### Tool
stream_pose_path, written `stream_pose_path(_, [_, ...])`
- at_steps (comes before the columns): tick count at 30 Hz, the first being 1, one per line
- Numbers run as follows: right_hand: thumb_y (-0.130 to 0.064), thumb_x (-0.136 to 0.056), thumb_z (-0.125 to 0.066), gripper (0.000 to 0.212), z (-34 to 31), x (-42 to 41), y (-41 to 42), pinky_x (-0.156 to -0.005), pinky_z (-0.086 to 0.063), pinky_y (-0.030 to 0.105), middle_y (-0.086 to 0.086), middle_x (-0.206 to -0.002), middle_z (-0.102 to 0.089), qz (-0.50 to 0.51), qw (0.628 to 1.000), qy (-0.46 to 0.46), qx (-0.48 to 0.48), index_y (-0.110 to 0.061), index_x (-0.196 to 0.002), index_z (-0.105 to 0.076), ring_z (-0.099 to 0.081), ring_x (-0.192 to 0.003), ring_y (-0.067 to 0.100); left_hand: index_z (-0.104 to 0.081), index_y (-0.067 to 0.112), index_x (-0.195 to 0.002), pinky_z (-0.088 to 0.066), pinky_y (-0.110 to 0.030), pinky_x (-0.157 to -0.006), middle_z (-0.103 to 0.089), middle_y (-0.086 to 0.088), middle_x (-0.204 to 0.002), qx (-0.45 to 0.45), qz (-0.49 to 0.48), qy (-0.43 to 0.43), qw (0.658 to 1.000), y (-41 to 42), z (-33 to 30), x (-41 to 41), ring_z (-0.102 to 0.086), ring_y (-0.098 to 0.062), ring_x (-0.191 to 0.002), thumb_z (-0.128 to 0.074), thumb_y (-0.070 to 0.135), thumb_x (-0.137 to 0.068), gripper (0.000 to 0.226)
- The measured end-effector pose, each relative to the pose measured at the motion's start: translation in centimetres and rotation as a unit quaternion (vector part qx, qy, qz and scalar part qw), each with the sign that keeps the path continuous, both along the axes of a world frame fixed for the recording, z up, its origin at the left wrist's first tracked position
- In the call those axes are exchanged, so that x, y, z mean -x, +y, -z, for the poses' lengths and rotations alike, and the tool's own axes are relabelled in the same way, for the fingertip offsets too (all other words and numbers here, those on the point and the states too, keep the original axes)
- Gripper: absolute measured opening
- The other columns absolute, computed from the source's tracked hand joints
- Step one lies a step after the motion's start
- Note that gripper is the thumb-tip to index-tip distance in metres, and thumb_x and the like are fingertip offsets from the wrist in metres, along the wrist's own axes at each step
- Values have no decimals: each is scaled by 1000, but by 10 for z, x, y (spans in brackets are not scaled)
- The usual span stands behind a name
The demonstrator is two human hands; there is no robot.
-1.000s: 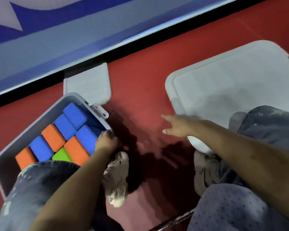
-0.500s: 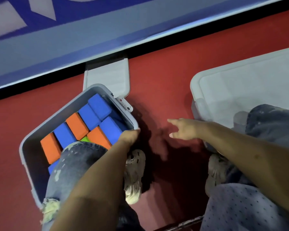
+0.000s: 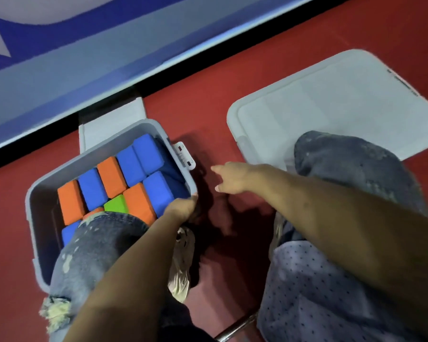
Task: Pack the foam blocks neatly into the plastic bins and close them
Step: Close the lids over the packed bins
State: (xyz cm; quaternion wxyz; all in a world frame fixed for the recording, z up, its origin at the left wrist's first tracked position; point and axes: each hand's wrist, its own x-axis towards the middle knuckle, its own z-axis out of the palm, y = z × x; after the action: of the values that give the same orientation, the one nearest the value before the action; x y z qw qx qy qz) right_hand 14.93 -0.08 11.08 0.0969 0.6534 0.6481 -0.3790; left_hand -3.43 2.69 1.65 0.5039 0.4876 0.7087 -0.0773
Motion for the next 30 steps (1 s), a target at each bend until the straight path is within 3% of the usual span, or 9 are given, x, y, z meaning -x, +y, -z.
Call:
stream_pose_path(4, [-34, -95, -50, 67, 1, -4, -9, -105, -38, 38, 13, -147, -35, -21, 1000, -4, 11, -16, -151, -17, -41, -131, 31, -54, 1, -129, -50, -40, -96, -60, -19, -128, 25, 42, -19, 999, -14, -18, -12, -59, -33, -116, -43, 42, -99, 52])
stream_pose_path(8, [-31, -96, -49, 64, 4, 1, -9, -105, -35, 35, 13, -147, -37, -49, 999, -2, 6, -15, -150, -20, -40, -131, 31, -43, 12, -143, -28, -35, -115, -42, -5, -148, 19, 62, -12, 998, -36, -15, -7, -41, -24, -135, -29, 54, -99, 63])
stream_pose_path(12, [-20, -92, -48, 60, 17, 0, -5, -107, -31, 43, 9, -146, -34, -61, 998, -26, -12, -22, -148, -26, -29, -135, 32, -61, 18, -121, -41, -22, -90, -62, 2, -121, 87, -76, -113, 987, -53, -27, -21, -59, -13, -107, -14, 66, -95, 72])
stream_pose_path(15, [-9, -86, -45, 59, 36, -8, 2, -108, -32, 48, 9, -145, -34, -53, 998, -24, -7, -22, -143, -33, -27, -134, 31, -44, 8, -139, -36, -24, -97, -47, -3, -139, 144, -144, -221, 954, -68, -27, -48, -45, -20, -131, -7, 61, -96, 77])
stream_pose_path(18, [-6, -86, -44, 60, 51, -20, 1, -107, -35, 45, 9, -144, -37, -54, 998, -26, 11, -21, -144, -33, -33, -132, 30, -42, 7, -142, -31, -28, -108, -45, -1, -142, 174, -169, -261, 934, -86, -3, -63, -38, -20, -138, -14, 76, -87, 93])
stream_pose_path(22, [-11, -93, -42, 56, 57, -13, 0, -106, -37, 41, 6, -148, -36, -58, 997, -42, 2, -22, -147, -32, -37, -133, 27, -48, 30, -140, -16, -33, -116, -46, 6, -146, 169, -79, -305, 934, -103, 10, -67, -35, -8, -138, -21, 104, -44, 125])
stream_pose_path(25, [-16, -95, -43, 56, 55, 1, -3, -108, -36, 40, 6, -152, -29, -58, 998, -18, 4, -25, -148, -28, -36, -135, 27, -36, 31, -147, -22, -36, -111, -44, 5, -148, 192, -98, -318, 923, -97, -1, -67, -32, -12, -140, -5, 95, -61, 112])
stream_pose_path(28, [-13, -95, -43, 53, 40, 5, -6, -104, -40, 39, 6, -147, -37, -23, 999, 25, -32, -22, -146, -33, -43, -129, 26, -34, 23, -147, -41, -39, -94, -47, -5, -145, 192, -187, -357, 895, -91, -19, -59, -41, -22, -135, 3, 76, -83, 91])
stream_pose_path(30, [-11, -94, -43, 51, 22, 6, -9, -104, -40, 39, 10, -143, -41, 3, 996, 54, -67, -17, -144, -37, -44, -127, 28, -38, 20, -144, -39, -42, -99, -50, -8, -141, 159, -225, -320, 907, -92, -24, -36, -44, -25, -132, 3, 73, -87, 89])
